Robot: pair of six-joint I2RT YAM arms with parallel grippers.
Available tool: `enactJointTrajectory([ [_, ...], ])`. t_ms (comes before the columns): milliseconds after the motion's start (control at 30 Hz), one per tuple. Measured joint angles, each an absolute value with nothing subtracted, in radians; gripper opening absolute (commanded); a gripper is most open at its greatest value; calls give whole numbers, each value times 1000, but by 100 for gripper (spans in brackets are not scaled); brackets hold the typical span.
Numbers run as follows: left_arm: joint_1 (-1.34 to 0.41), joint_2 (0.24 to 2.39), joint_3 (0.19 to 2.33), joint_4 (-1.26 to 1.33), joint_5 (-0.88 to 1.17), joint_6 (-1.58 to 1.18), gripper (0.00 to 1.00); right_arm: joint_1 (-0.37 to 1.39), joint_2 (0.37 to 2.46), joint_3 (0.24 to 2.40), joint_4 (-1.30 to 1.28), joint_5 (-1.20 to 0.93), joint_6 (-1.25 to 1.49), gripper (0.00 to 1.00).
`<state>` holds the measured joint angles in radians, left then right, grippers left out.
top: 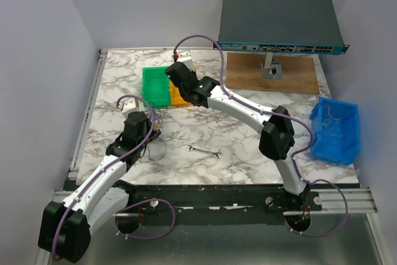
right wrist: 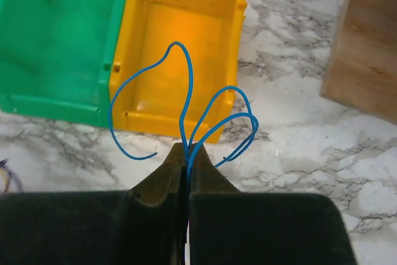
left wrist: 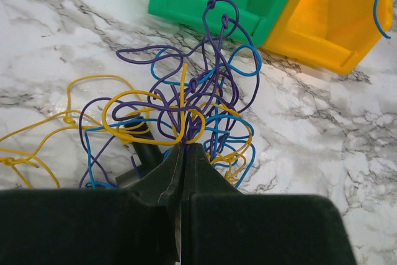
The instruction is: Untangle the cables
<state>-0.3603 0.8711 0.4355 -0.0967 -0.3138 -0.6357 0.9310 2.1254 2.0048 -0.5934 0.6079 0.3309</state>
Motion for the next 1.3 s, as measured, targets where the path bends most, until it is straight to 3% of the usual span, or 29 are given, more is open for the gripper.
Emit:
enactJointTrajectory([
  [467,-360,755,419,-157,-467,-716,0,867,2200,2057,-562,725,286,1],
  [767,-360,742,402,-160,-489,-730,0,865,2442,2301,-462,758,215,1],
  [1300,-360,788,402,-157,-488,-725,0,831,2579,2226,-260,629,254,1],
])
